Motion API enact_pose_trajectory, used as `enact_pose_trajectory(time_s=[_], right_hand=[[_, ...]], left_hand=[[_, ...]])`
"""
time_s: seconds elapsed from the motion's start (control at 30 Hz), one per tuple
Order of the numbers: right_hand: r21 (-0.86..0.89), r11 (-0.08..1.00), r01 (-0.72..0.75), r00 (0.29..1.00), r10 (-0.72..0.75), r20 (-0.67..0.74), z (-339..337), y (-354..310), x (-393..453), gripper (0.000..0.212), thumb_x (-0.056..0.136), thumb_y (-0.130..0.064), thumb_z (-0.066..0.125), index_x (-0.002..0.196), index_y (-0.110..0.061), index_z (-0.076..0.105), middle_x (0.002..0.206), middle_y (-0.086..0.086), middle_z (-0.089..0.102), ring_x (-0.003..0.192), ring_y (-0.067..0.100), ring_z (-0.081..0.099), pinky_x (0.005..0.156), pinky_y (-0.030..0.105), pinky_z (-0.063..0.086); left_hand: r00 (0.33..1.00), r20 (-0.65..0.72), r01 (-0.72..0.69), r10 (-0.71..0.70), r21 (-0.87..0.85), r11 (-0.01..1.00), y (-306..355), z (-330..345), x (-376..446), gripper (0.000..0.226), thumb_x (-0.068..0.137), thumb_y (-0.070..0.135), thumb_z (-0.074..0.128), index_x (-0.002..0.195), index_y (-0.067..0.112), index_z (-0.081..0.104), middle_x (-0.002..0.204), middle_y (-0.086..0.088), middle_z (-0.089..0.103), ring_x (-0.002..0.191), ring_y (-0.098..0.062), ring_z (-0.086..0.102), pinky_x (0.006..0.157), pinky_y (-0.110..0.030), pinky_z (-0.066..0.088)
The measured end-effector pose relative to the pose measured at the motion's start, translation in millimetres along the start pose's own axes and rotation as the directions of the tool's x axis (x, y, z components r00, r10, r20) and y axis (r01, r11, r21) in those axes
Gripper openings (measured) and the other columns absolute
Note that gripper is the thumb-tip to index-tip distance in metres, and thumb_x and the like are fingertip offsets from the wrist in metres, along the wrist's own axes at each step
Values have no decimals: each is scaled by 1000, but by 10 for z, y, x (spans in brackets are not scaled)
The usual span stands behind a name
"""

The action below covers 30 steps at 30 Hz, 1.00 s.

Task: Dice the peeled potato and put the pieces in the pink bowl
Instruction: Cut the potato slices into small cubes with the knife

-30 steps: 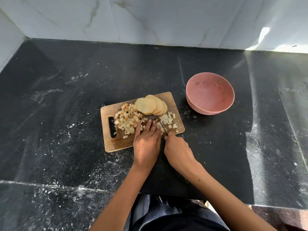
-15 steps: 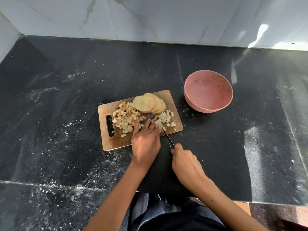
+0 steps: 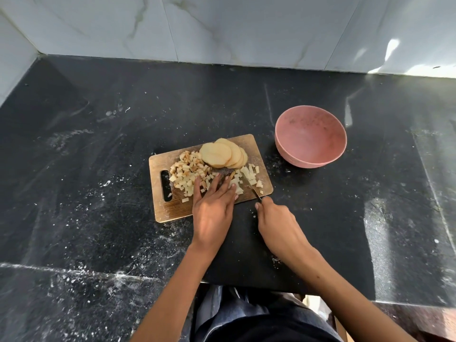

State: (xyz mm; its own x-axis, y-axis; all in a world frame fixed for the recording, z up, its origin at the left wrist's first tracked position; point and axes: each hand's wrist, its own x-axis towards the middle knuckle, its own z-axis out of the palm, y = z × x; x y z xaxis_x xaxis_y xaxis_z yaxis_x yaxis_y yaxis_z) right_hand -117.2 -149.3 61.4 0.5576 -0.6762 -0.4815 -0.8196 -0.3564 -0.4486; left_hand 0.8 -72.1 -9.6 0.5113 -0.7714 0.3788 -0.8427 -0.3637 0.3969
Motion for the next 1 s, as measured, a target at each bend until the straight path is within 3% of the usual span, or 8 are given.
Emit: enact_pose_trajectory(time_s=[0.17,0.3,0.5,0.77,1.0], right_hand=[[39,999,27,998,-29,51,7,-154,58,23,103,-33,31,93,-15,39,100,15,60,93,33,58,75,39,46],[-14,1000,1,998,0,55,18,-203,157,26,104,-30,30,107,-9,46,108,17,60,100,35,57,77,38,44],[-108,994,-29,996,38,80,30,-227,186,24,103,-20,33,119,-7,45,116,18,57,107,35,56,73,35,39],[-32,996,-86,989,89,120,111,69,-205,22,104,-30,28,93,-13,36,103,17,62,95,36,58,69,36,40],[-5,999,-52,998,52,31,124,89,-142,23,104,-32,28,94,-13,37,95,15,63,88,33,60,67,36,42]], left_hand=[[1000,-28,12,-13,-11,1000,-28,-10,-8,18,88,20,61,97,13,76,110,-3,71,120,-25,58,117,-45,10],[999,-39,-16,15,-10,1000,-31,-10,5,22,89,20,57,94,12,77,107,-5,72,115,-24,61,118,-43,8],[998,-58,-9,10,26,1000,17,-6,25,13,82,12,67,89,10,78,101,-6,73,107,-26,66,118,-41,7],[996,-85,17,-12,64,998,88,18,20,12,82,12,67,85,9,77,98,-5,74,104,-27,68,118,-42,11],[991,-85,102,-100,23,994,144,48,-5,14,85,17,66,87,11,78,98,-3,74,107,-23,66,115,-47,18]])
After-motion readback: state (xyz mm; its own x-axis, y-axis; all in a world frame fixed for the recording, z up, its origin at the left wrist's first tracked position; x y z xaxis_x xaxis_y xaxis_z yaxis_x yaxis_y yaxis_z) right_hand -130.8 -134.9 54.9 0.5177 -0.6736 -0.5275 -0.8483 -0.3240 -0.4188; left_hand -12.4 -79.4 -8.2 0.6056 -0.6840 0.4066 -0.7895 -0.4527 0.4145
